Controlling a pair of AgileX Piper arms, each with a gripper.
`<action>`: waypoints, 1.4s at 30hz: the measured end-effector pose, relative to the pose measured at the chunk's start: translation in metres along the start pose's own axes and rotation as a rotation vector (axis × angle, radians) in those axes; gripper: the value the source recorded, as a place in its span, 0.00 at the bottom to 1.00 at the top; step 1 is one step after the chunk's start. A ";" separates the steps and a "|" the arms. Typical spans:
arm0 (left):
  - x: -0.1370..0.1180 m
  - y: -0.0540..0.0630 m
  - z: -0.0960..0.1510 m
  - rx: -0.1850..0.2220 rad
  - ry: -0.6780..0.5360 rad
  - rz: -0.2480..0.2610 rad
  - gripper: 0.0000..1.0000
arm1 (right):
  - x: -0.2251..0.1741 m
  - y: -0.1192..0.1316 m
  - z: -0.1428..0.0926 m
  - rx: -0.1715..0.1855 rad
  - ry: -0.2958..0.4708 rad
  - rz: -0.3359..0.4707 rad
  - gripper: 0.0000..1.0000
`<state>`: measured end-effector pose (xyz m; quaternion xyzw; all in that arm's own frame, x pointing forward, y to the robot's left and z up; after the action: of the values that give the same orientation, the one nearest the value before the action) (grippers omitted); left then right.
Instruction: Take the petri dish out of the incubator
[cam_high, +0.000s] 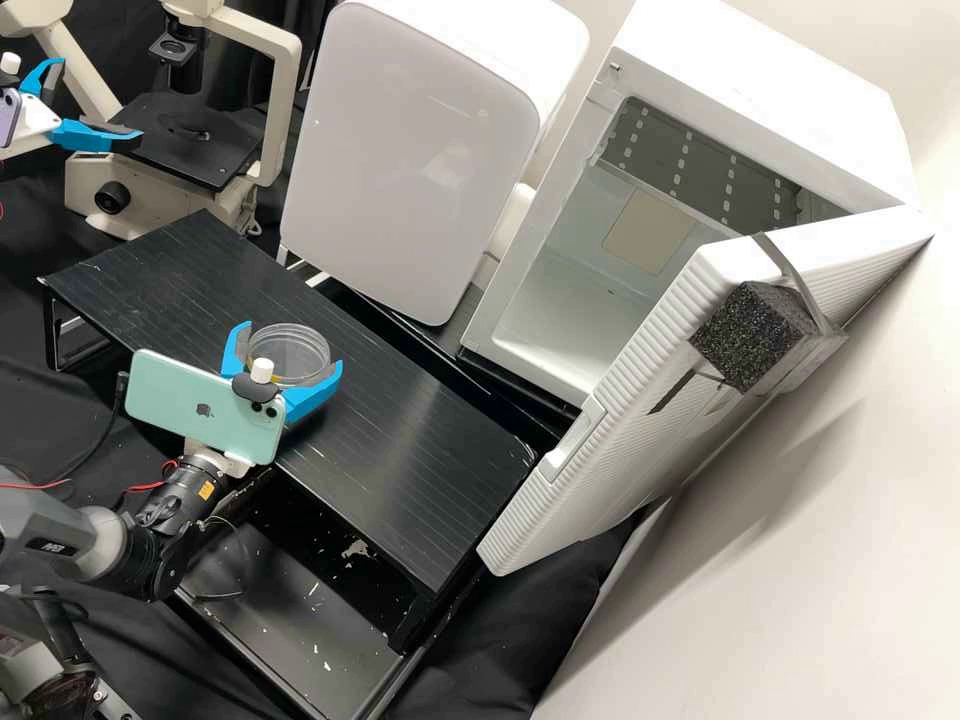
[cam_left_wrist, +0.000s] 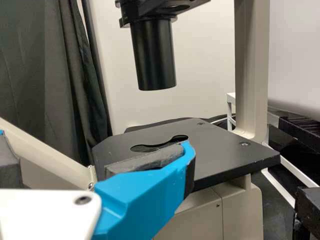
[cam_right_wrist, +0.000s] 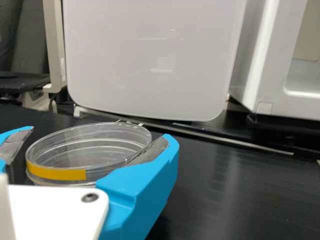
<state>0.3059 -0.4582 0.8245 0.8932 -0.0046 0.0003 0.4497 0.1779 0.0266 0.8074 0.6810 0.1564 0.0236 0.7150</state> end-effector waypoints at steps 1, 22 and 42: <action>0.000 0.000 0.000 0.000 0.000 0.000 1.00 | 0.000 -0.001 0.001 -0.002 -0.004 -0.004 0.00; 0.000 0.000 0.000 0.000 0.000 0.000 1.00 | 0.002 -0.013 0.008 -0.020 -0.008 -0.052 0.00; 0.000 0.000 0.000 0.000 0.000 0.000 1.00 | 0.010 -0.006 0.014 -0.022 -0.035 -0.020 1.00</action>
<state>0.3059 -0.4582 0.8245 0.8932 -0.0046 0.0003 0.4497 0.1901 0.0148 0.7999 0.6717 0.1506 0.0063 0.7253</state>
